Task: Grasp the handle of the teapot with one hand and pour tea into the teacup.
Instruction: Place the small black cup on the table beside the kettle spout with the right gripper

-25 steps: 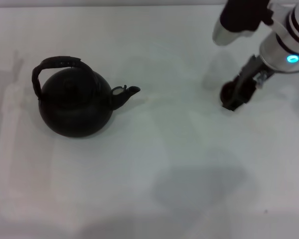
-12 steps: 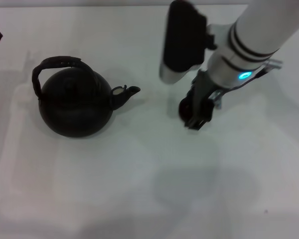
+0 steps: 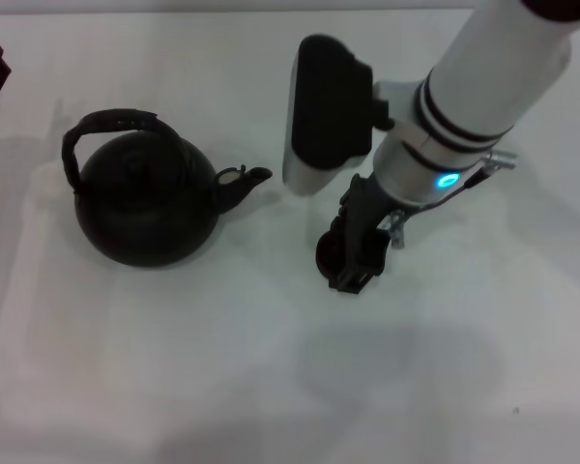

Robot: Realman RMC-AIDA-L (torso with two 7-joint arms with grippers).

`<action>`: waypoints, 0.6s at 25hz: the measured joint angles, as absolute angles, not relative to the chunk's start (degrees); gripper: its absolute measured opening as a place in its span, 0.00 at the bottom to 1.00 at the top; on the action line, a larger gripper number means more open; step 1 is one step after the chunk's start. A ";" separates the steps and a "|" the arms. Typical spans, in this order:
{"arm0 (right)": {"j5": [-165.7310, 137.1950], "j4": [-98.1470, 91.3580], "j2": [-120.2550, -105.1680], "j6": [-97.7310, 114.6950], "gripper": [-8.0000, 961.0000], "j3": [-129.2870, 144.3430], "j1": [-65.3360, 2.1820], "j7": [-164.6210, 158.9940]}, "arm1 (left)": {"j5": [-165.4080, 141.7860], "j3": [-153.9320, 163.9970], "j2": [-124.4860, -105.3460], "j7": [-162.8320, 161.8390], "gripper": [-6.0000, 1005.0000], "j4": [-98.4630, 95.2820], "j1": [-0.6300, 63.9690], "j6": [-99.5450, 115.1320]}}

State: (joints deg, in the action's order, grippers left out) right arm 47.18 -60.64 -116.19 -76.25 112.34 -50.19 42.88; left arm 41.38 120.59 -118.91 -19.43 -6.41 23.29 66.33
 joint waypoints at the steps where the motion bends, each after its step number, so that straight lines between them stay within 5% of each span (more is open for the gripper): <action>1: 47.38 -60.61 -116.20 -75.70 0.76 113.42 -50.20 42.70 | 41.37 120.58 -118.91 -19.43 0.89 -6.41 23.29 66.31; 15: 48.02 -60.61 -116.19 -72.82 0.75 117.36 -50.29 41.83 | 41.39 120.58 -118.74 -19.18 0.89 -6.41 23.33 66.30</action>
